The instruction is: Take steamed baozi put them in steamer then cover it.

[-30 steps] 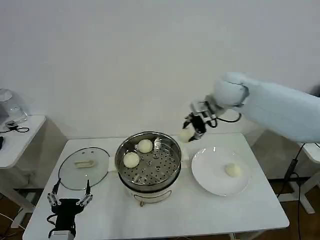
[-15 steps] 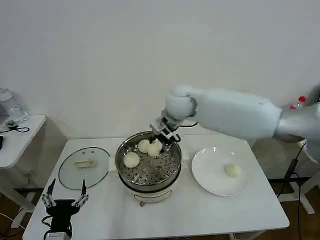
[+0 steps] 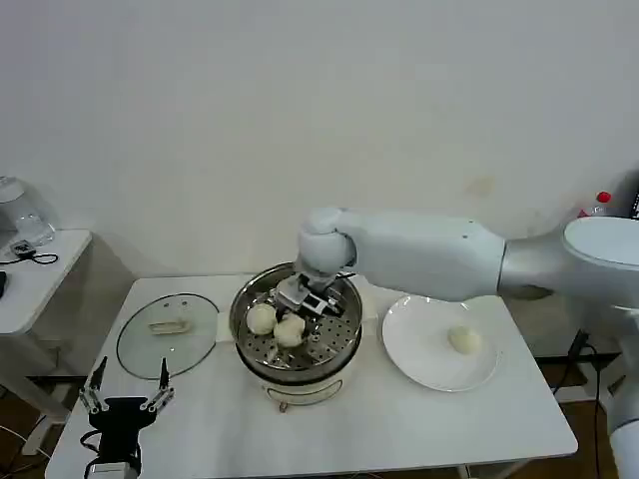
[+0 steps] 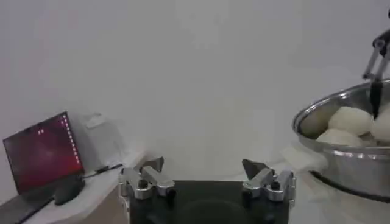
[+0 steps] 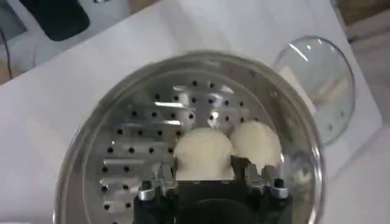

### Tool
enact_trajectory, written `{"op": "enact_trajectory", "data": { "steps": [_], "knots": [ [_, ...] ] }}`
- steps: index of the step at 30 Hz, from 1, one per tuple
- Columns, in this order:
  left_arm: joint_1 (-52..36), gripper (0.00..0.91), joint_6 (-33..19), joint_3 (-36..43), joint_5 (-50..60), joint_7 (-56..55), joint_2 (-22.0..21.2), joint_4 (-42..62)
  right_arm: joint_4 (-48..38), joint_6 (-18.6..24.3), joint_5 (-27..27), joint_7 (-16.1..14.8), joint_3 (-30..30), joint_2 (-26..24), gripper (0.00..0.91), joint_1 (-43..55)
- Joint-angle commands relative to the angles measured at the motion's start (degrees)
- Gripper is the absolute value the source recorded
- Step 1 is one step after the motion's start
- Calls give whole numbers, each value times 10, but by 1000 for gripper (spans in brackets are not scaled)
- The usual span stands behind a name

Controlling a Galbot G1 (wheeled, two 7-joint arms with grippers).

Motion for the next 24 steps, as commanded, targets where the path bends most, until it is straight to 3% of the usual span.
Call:
{"op": "enact_trajectory", "data": {
  "steps": [1, 3, 4, 5, 14, 18, 24],
  "knots": [
    [1, 907, 0, 1, 0, 0, 0, 0, 1, 23, -16, 1, -7, 12, 625, -12],
    [1, 907, -1, 1, 0, -1, -1, -1, 2, 25, -15, 0, -7, 11, 655, -13],
    [0, 907, -1, 1, 0, -1, -1, -1, 3, 27, -15, 0, -7, 10, 877, -13],
    [0, 907, -1, 1, 0, -1, -1, -1, 3, 28, -16, -1, -7, 8, 907, -12],
    [0, 907, 0, 2, 1, -1, -1, -1, 10, 34, -2, 0, 3, -12, 907, 15],
    [-3, 907, 0, 4, 1, 0, 0, 0, 18, 24, 23, -1, 24, -49, 907, 44],
    [-11, 907, 2, 5, -4, 1, 13, 4, 25, -89, 98, 9, 62, -155, 907, 76]
  ]
}}
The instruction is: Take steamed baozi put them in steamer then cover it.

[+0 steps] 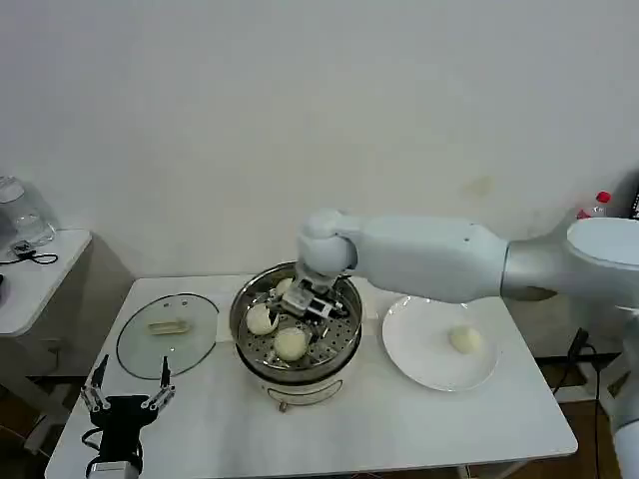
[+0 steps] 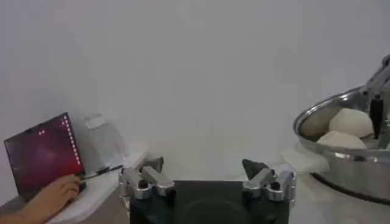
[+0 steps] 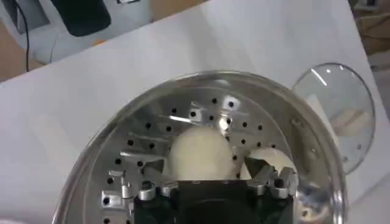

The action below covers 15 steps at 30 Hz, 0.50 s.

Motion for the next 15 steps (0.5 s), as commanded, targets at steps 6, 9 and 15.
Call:
{"op": "enact_trajectory", "data": {
  "steps": [6, 9, 15],
  "knots": [
    [-10, 907, 2, 1, -14, 2, 24, 4, -5, -157, 84, 1, 16, -226, 907, 72],
    [-13, 907, 1, 7, -17, 2, 32, 4, -4, -164, 69, -2, 7, -284, 907, 69],
    [-24, 907, 2, 19, -17, 3, 40, 7, 9, -165, 17, -5, -7, -377, 907, 29]
  ]
}}
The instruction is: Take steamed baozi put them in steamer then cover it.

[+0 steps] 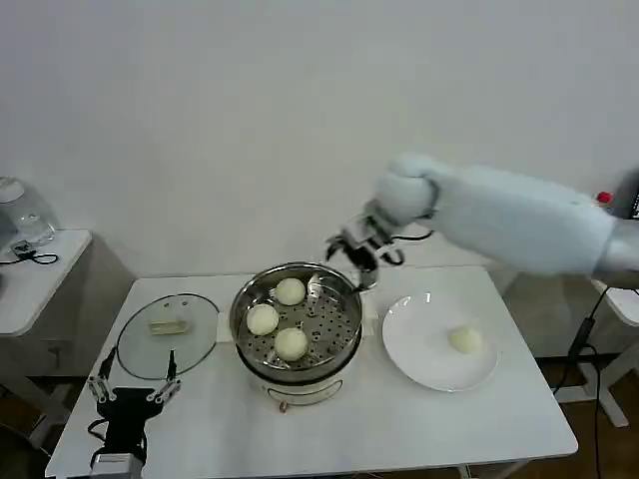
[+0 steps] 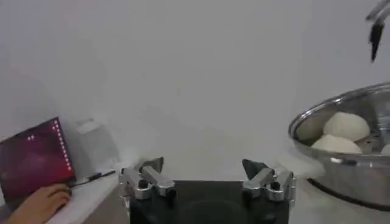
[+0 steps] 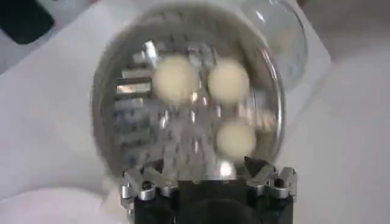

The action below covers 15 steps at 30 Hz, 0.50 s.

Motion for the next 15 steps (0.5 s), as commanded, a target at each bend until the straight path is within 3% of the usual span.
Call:
{"op": "enact_trajectory", "data": {
  "steps": [1, 8, 15],
  "knots": [
    [-7, 907, 1, 9, -1, 0, 11, 2, 10, -51, -34, -1, -11, -191, 907, -25],
    [-10, 907, 2, 14, 1, 1, 8, 4, -8, -39, -101, 3, 47, -223, 907, -145],
    [-8, 907, 2, 9, 2, 1, 4, 7, -73, -28, -148, 5, 156, -192, 907, -268]
  ]
}}
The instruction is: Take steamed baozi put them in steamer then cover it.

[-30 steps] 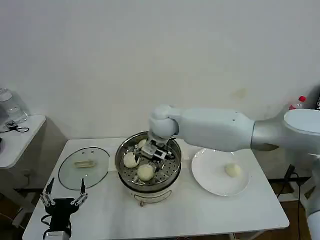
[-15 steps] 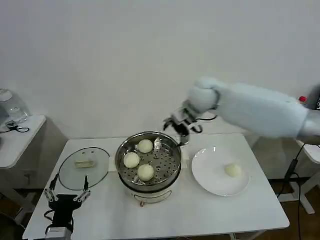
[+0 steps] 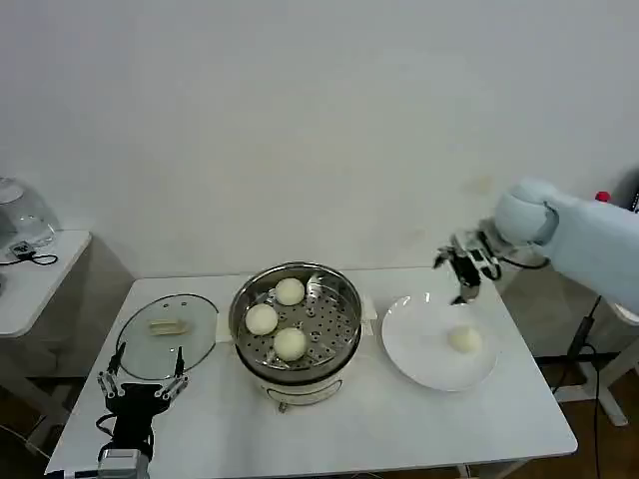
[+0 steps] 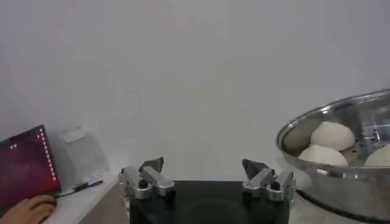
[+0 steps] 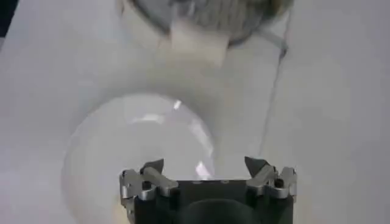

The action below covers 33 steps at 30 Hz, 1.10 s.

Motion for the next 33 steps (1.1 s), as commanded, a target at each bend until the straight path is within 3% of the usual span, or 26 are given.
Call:
{"op": "enact_trajectory", "data": {
  "steps": [1, 9, 21, 27, 33],
  "knots": [
    [0, 907, 1, 0, 1, 0, 1, 0, -68, -2, -79, 1, 125, -29, 907, -174],
    [8, 907, 1, -4, 8, 0, -5, 1, -146, 19, -111, 2, 180, 35, 907, -251],
    [11, 907, 1, -6, 13, -1, -12, 8, -228, 42, -146, -2, 212, 101, 907, -283],
    [10, 907, 1, -7, 12, -1, -14, 11, -251, 48, -160, 5, 223, 115, 836, -284],
    [10, 907, 0, -7, 12, -2, -13, 12, -252, 41, -162, 3, 226, 117, 705, -282]
  ]
}}
